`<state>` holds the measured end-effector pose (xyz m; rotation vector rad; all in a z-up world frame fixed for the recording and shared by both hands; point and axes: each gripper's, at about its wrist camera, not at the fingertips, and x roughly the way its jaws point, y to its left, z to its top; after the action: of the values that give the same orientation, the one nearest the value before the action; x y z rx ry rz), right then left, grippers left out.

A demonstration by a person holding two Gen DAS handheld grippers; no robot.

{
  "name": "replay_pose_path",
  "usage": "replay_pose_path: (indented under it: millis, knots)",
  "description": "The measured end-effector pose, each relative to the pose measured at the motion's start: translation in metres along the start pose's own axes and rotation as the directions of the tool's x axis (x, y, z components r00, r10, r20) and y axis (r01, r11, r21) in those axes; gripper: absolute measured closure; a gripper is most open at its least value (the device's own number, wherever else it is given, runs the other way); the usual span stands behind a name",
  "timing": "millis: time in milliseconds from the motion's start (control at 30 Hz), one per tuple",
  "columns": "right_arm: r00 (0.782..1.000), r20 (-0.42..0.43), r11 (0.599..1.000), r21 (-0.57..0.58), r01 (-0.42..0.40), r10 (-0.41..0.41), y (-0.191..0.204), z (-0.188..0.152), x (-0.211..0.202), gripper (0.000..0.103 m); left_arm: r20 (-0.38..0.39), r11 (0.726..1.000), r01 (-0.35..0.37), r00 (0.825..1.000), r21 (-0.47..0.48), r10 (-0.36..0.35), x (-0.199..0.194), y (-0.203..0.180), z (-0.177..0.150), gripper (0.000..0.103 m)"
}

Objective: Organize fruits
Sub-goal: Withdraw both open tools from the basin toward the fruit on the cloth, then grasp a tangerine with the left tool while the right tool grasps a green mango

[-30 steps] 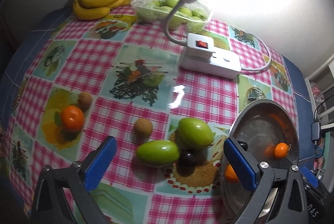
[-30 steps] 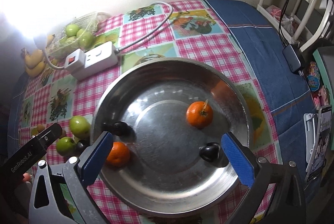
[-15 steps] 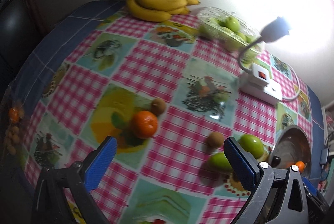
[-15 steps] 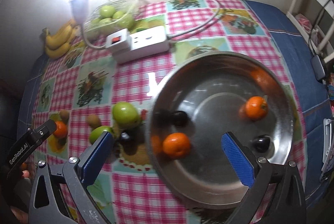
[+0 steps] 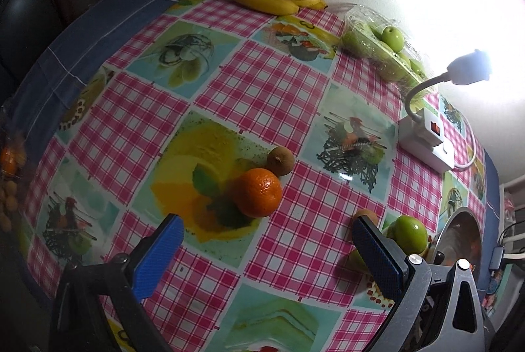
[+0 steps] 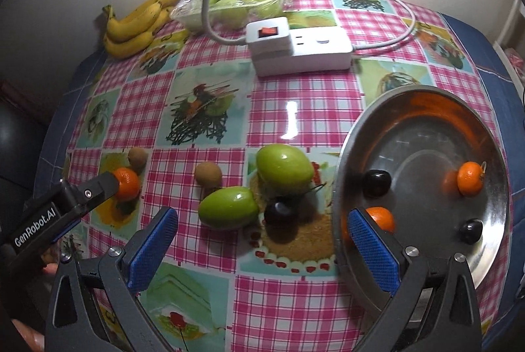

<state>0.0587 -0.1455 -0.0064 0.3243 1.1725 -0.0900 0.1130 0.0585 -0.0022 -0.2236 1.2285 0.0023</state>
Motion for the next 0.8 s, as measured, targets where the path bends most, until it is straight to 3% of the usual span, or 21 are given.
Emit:
replay_pose_path:
  millis: [167, 300, 533, 800]
  knots:
    - [1.0, -0.016, 1.0, -0.018, -0.015, 0.015, 0.01, 0.001, 0.013, 0.0, 0.003, 0.997, -0.047, 0.999, 0.057, 0.047, 0.008, 0.0, 0.01, 0.001]
    - [1.0, -0.022, 0.999, -0.052, -0.015, 0.014, 0.02, 0.001, 0.021, 0.0, -0.007, 0.995, -0.043, 0.999, 0.092, 0.044, 0.017, 0.001, 0.017, 0.002]
    - [0.999, -0.042, 0.993, -0.119, 0.013, -0.018, 0.036, -0.001, 0.034, 0.011, -0.041, 0.991, -0.044, 0.998, 0.129, 0.05, 0.032, 0.002, 0.021, 0.011]
    - [0.996, -0.042, 0.983, -0.168, 0.074, -0.082, 0.045, -0.005, 0.047, 0.012, -0.066, 0.979, -0.082, 0.993, 0.185, 0.096, 0.053, -0.004, 0.017, 0.017]
